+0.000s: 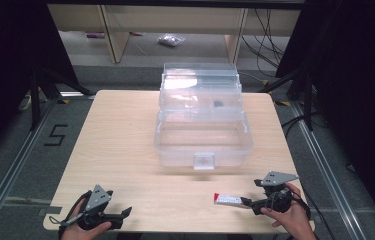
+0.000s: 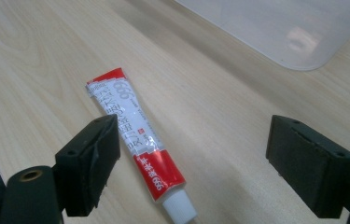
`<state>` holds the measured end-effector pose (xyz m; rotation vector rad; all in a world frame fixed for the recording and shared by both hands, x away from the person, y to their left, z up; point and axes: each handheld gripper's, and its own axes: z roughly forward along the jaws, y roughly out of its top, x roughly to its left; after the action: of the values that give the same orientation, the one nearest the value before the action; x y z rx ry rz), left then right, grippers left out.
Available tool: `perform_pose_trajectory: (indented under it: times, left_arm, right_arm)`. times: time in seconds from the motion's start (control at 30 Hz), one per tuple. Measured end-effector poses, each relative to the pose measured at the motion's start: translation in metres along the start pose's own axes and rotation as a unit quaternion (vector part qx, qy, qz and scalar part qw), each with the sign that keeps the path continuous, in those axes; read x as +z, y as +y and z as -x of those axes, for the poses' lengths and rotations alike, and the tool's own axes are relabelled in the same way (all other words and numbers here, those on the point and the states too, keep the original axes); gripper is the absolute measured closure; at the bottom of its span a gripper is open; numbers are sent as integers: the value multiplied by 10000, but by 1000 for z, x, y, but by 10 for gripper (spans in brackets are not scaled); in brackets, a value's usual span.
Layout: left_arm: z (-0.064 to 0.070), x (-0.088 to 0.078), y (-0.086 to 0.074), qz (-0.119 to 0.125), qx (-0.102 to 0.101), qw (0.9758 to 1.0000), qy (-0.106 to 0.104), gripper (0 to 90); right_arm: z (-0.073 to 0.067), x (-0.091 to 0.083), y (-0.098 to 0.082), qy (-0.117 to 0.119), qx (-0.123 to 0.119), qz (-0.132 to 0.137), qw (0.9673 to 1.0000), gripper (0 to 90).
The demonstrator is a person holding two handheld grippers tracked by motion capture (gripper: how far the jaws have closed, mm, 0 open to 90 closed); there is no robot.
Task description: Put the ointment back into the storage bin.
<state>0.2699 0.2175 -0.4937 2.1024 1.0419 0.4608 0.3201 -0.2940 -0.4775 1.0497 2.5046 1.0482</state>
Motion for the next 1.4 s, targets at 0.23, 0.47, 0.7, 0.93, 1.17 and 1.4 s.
perform_pose_trajectory:
  times: [0.23,0.47,0.7,0.93,1.17,1.4]
  left_arm:
    - [1,2,0,70,-108,9999,-24,150]
    - [-1,2,0,49,-81,9999,-52,151]
    - [0,1,0,45,-86,9999,-44,150]
    - [1,2,0,79,-127,9999,-42,151]
    - [0,2,0,50,-89,9999,-38,150]
    - [0,2,0,66,-74,9999,-50,151]
  right_arm:
    - [-1,-1,6,47,-437,-166,9989,265]
    - [-5,1,15,148,-862,-515,9948,345]
    - [-11,2,24,217,-1059,-773,9911,361]
    - [-15,7,31,242,-1219,-1081,9863,370]
    - [-21,14,48,424,-1667,-1633,9715,413]
    - [-27,26,58,571,-2059,-2180,9523,481]
